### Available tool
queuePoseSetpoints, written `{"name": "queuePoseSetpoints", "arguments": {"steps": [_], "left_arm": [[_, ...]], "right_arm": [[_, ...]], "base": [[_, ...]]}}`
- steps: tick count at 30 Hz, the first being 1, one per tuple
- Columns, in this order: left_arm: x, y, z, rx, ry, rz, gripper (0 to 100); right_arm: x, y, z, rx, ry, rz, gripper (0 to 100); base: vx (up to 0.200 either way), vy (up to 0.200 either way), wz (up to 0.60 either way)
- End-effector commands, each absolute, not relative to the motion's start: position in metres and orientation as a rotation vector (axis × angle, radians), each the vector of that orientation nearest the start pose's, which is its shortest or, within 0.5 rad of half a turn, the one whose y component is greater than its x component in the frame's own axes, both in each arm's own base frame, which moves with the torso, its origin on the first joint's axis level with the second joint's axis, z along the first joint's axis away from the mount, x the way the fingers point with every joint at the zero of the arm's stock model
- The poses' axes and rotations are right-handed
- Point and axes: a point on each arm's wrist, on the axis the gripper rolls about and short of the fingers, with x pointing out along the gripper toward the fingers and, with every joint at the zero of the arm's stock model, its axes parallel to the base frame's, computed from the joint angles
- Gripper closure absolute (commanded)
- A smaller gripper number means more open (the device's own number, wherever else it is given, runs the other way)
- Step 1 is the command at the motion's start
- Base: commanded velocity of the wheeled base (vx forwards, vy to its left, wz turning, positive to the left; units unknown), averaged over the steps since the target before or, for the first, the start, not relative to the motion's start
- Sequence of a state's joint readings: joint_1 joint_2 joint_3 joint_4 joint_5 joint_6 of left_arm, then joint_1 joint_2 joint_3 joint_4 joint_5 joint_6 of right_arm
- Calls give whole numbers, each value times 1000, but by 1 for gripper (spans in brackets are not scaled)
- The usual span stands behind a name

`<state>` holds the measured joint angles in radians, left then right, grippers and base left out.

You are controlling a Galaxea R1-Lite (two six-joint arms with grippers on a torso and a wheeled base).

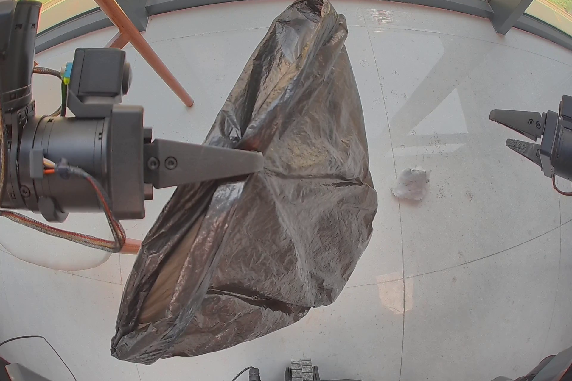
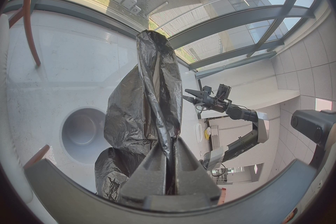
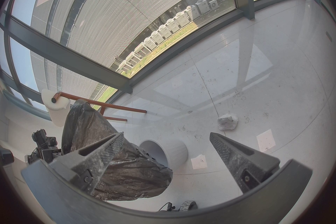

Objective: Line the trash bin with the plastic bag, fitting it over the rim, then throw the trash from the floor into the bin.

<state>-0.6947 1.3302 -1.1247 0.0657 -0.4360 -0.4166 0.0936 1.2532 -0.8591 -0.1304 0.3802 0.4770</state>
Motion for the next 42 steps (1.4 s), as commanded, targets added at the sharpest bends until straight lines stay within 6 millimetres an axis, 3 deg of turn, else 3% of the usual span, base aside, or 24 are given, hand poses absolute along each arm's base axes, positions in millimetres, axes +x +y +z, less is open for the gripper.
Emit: {"name": "queuePoseSetpoints", "arguments": {"steps": [1,11,15,24,42], "left_arm": [[160,-138,303,-339,505,-1021,100],[169,-120,303,-357,511,-922,100],[152,-109,314,-359,499,-923,100],[144,-103,339,-366,457,-933,100],[152,-110,307,-349,579,-907,100]], "right_arm": [[192,28,260,502,377,408,0],[191,28,260,502,375,407,0],[192,28,260,503,378,406,0],[192,31,260,498,384,422,0],[192,31,259,501,385,419,0]], "base": [[0,0,0],[0,0,0],[0,0,0],[0,0,0],[0,0,0]]}}
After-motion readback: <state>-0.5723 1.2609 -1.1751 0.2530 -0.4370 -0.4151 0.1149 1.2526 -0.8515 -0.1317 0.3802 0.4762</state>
